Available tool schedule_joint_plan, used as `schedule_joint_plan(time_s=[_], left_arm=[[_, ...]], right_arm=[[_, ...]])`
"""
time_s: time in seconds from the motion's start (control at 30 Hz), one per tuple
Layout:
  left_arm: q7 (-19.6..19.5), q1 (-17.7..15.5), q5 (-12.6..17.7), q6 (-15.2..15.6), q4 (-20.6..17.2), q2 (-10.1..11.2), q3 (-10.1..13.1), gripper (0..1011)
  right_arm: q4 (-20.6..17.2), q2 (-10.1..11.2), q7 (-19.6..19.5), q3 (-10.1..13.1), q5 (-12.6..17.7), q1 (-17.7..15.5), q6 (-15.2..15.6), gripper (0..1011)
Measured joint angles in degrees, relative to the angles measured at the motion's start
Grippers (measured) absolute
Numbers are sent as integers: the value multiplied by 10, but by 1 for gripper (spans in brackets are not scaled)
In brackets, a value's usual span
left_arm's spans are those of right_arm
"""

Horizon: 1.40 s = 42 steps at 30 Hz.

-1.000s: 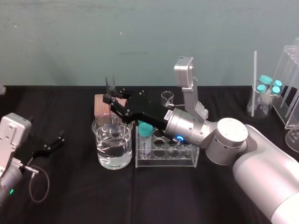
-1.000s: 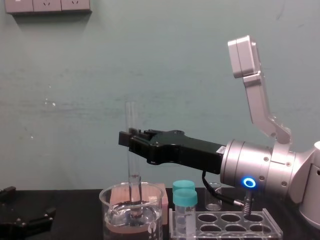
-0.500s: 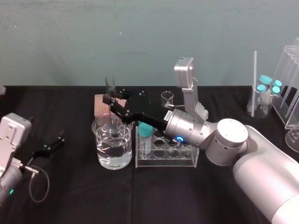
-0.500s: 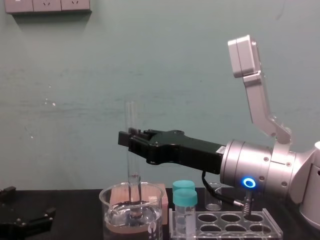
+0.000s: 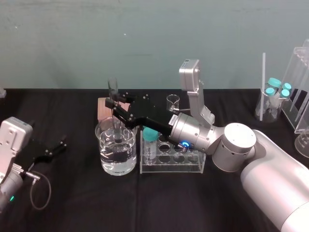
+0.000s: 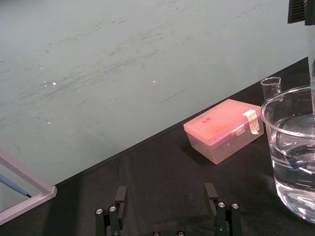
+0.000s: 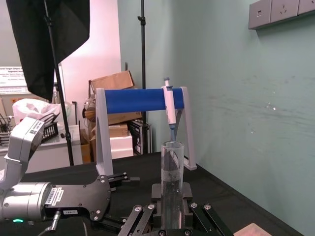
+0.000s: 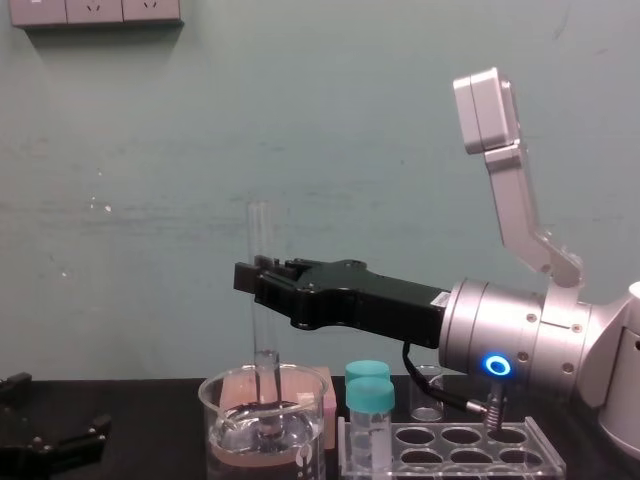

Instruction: Hold the test tube with one hand and immerse one end into the beaker, then return it to the test tube rack.

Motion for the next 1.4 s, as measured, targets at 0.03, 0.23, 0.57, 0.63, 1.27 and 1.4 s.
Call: schedule_joint_plan(time_s=[0.03, 0.23, 0.57, 0.63, 1.27, 1.4], left_arm=[[0, 0, 0, 0, 0, 0, 0, 1000], [0, 0, 0, 0, 0, 0, 0, 1000], [0, 0, 0, 0, 0, 0, 0, 1000], [0, 0, 0, 0, 0, 0, 0, 1000], [0, 0, 0, 0, 0, 0, 0, 1000], [0, 0, 0, 0, 0, 0, 0, 1000]], right_arm=[[0, 0, 0, 0, 0, 0, 0, 234], [-1, 1, -1, 0, -1, 0, 1, 234], [1, 1, -1, 0, -1, 0, 0, 234], [2, 0, -1, 0, -1, 0, 0, 235], [6, -1, -1, 0, -1, 1, -2, 234], [-2, 1, -1, 1, -1, 0, -2, 234]])
